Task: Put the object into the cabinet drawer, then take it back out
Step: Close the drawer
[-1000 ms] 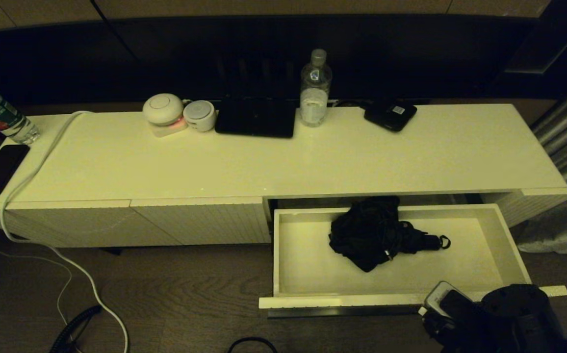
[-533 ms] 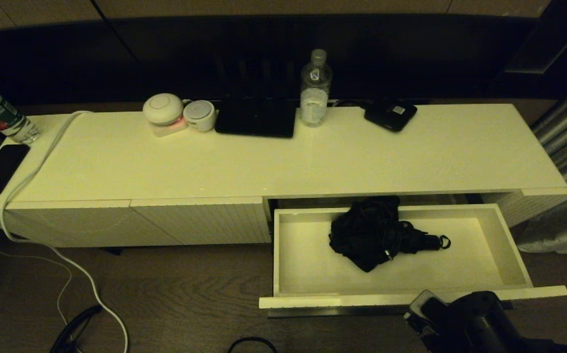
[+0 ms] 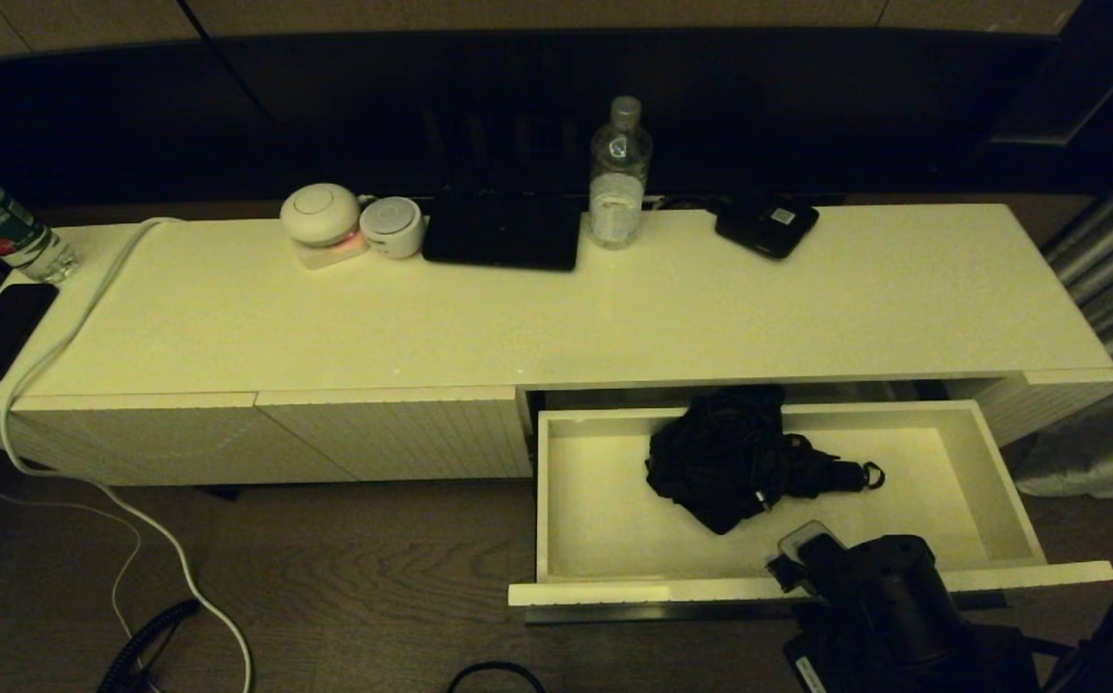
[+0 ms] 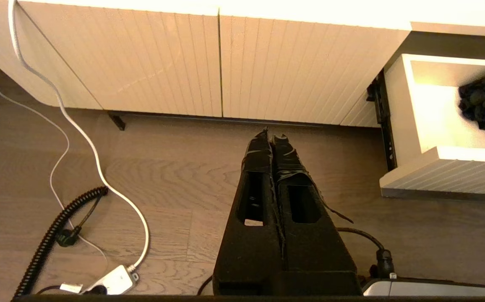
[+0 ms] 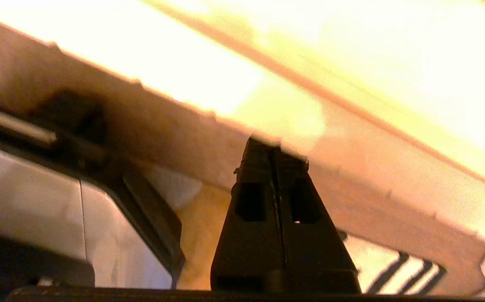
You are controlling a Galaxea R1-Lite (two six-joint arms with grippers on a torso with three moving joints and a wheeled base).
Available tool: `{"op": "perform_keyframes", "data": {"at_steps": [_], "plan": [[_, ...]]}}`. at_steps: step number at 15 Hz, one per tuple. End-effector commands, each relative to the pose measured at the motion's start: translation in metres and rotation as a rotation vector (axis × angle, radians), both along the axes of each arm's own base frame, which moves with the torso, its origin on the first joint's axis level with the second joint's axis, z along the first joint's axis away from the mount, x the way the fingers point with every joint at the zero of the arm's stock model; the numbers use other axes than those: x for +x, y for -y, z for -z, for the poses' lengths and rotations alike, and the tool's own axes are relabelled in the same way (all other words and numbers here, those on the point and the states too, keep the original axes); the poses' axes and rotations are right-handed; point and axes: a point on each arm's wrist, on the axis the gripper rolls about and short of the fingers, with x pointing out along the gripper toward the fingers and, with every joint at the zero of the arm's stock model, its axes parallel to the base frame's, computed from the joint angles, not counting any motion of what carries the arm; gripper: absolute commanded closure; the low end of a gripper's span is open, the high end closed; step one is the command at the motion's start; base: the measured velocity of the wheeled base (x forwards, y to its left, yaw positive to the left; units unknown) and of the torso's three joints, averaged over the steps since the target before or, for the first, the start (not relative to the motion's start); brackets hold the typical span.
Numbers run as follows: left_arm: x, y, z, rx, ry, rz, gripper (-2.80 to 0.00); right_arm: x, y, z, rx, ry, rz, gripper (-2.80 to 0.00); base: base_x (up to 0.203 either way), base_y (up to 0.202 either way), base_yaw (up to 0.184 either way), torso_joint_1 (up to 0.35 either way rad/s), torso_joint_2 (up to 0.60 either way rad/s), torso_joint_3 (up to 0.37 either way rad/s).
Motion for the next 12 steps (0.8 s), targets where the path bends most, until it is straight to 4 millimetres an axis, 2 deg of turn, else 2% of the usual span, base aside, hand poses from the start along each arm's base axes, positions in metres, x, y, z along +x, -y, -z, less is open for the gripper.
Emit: {"op": "perform_keyframes", "data": {"at_steps": [1,7,12], "plan": [[0.000,0.000,0.000,-0.001,0.002,-0.001,0.00,0.006,-0.004,-0.001,0.016,0.030,0.004,0.00,0.000,0.000,0.000,0.000,0.00,0.000],[0.000,0.000,0.000,-0.001,0.002,0.000,0.00,0.026,-0.005,-0.008,0.060,0.127,0.058,0.00,0.000,0.000,0.000,0.000,0.00,0.000],[0.000,0.000,0.000,-0.001,0.002,-0.001,0.00,0.042,-0.005,-0.022,0.109,0.203,0.090,0.00,0.000,0.000,0.000,0.000,0.00,0.000]]}}
